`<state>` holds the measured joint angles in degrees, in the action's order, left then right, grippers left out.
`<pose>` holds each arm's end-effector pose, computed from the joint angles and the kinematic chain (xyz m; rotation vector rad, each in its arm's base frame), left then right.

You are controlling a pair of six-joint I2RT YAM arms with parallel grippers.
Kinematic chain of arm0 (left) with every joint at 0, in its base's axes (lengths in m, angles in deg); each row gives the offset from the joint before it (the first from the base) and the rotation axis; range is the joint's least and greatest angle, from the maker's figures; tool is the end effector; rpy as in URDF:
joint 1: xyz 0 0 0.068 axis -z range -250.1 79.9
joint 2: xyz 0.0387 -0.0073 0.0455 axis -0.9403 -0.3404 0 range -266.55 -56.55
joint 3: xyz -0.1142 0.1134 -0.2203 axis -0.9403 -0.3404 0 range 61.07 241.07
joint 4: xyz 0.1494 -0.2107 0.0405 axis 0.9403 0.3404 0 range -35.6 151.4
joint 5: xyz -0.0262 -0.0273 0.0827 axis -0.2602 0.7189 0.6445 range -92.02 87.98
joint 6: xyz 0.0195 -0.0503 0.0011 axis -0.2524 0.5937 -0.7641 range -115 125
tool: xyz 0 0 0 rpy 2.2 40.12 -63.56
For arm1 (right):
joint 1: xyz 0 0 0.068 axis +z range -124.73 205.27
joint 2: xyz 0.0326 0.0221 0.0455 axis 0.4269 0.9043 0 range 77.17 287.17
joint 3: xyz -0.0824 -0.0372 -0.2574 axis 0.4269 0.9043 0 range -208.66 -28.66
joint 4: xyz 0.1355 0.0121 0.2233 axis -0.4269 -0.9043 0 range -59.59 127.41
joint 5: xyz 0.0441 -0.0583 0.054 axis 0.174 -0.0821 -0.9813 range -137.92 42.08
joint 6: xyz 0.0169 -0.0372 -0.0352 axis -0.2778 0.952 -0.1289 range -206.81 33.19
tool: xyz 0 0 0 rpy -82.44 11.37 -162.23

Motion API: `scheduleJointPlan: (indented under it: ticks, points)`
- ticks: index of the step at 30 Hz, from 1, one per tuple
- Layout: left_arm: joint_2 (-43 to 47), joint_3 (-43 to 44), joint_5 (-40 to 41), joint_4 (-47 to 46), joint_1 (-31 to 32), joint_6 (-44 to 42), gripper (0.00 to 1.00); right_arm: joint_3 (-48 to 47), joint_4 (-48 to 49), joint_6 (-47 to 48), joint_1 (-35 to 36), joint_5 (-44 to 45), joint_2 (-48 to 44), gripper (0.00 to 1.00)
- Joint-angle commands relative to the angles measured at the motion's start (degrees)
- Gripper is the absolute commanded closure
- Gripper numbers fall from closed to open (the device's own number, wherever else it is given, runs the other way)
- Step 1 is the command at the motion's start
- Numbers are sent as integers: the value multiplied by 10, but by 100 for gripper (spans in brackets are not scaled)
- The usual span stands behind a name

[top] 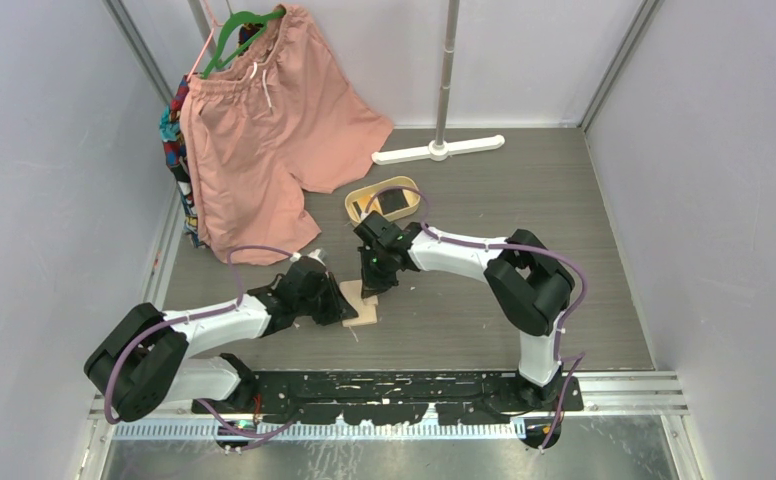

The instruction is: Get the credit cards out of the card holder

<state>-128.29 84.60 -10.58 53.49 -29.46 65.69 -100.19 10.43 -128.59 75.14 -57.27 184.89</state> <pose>0.1629 -0.1469 0.1412 -0.3821 2.6031 -0.9197 0.2424 0.2964 0.1714 -0.2572 2.8477 0.6516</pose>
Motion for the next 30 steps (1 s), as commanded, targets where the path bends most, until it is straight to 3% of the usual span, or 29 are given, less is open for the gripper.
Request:
scheduleJointPlan:
  ticks: [1, 16, 30]
  points:
    - [6, -9, 6, 4, 1, -10, 98, -25, 25, 0, -4, 27, -27, 99]
    - [1, -12, 6, 0, 1, -8, 99, -17, 26, 5, -3, -9, -15, 99]
    - [-5, -11, 6, -1, 1, -8, 99, -15, 14, 13, -3, 20, -5, 99]
